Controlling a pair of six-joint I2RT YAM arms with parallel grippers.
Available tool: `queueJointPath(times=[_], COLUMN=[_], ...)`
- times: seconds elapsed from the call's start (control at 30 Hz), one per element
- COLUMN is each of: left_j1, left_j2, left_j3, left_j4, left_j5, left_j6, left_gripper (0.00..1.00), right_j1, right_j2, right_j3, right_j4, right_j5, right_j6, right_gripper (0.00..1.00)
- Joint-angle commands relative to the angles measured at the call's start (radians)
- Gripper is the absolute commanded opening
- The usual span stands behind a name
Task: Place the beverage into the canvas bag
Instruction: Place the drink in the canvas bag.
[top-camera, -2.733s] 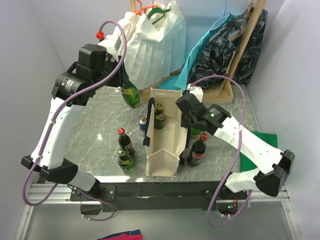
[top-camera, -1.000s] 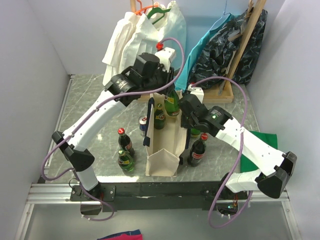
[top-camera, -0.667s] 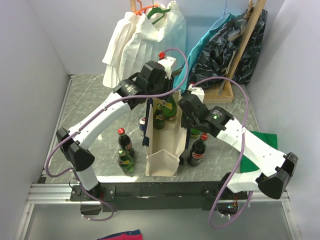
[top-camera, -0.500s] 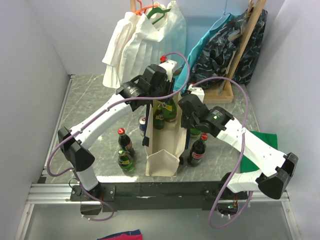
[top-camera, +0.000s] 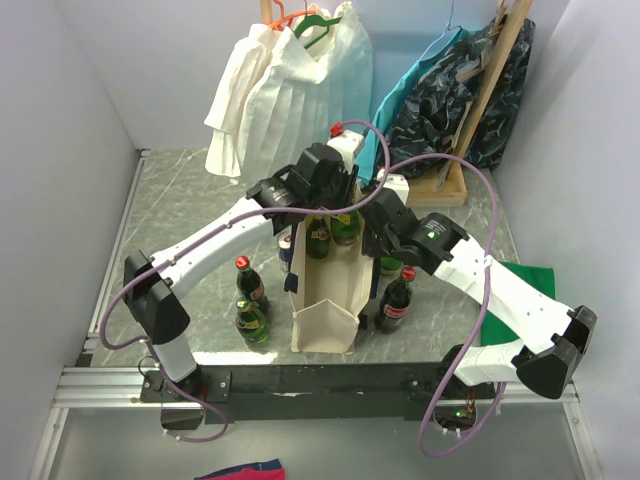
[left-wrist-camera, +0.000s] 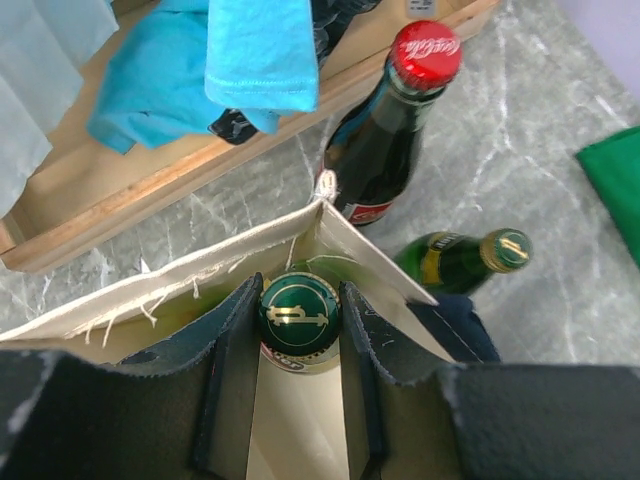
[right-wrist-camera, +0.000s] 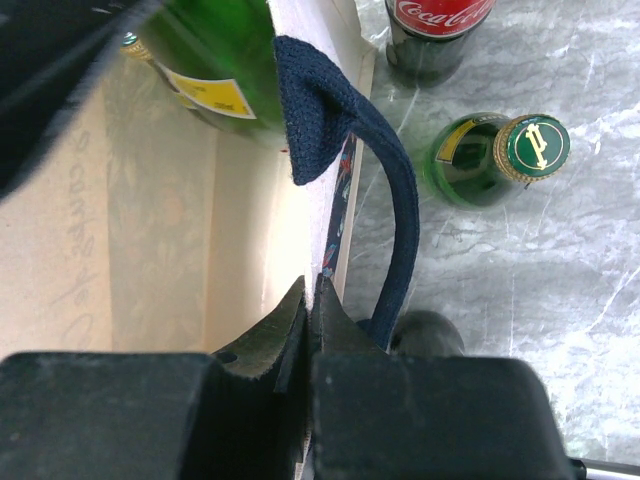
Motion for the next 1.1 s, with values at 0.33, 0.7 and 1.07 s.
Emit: queueJointPath(times=[0.33, 0.7, 1.07], left_j1=[-0.041, -0.042, -0.042], left_j2=[-0.01, 0.007, 0.009], left_j3=[-0.112, -0.172, -0.256], left_j4=[0.355, 0.391, 0.428], left_j5=[-0.149, -0.176, -0.182], left_j6=[0.063, 0.019, -0.029], left_gripper=[0.01, 0.01, 0.01], right_j1=[0.001, -0.006, -0.008], right_j2=[-0.036, -0.047, -0.047], right_j3=[0.031, 0.03, 0.024], right_j4=[0.0, -0.002, -0.002], right_j5=[0.013, 0.007, 0.001], right_j6=[0.014, 0.017, 0.014], right_gripper=[0.0, 0.0, 0.0])
